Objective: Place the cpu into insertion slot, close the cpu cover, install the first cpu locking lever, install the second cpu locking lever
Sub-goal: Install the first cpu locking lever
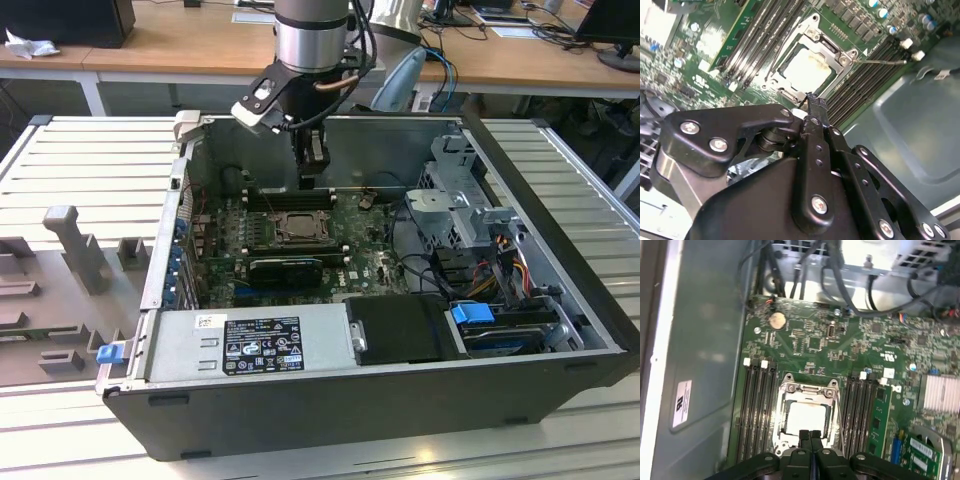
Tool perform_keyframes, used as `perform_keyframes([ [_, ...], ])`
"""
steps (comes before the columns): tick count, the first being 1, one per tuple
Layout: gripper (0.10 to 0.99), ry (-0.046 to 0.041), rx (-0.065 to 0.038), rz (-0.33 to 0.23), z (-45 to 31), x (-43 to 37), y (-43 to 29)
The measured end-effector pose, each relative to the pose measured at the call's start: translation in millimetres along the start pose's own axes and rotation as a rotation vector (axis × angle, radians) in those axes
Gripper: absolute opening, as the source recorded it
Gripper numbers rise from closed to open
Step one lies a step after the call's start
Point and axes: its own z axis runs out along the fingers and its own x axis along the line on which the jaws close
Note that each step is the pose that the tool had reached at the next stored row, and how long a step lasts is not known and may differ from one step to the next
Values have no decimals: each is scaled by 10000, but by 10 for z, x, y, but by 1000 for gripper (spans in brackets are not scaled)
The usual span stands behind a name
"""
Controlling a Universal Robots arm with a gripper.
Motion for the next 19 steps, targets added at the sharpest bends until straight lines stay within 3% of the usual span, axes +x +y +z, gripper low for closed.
perform_keyframes([
  [19, 106, 48, 1, -2094, 3, 0, -3],
])
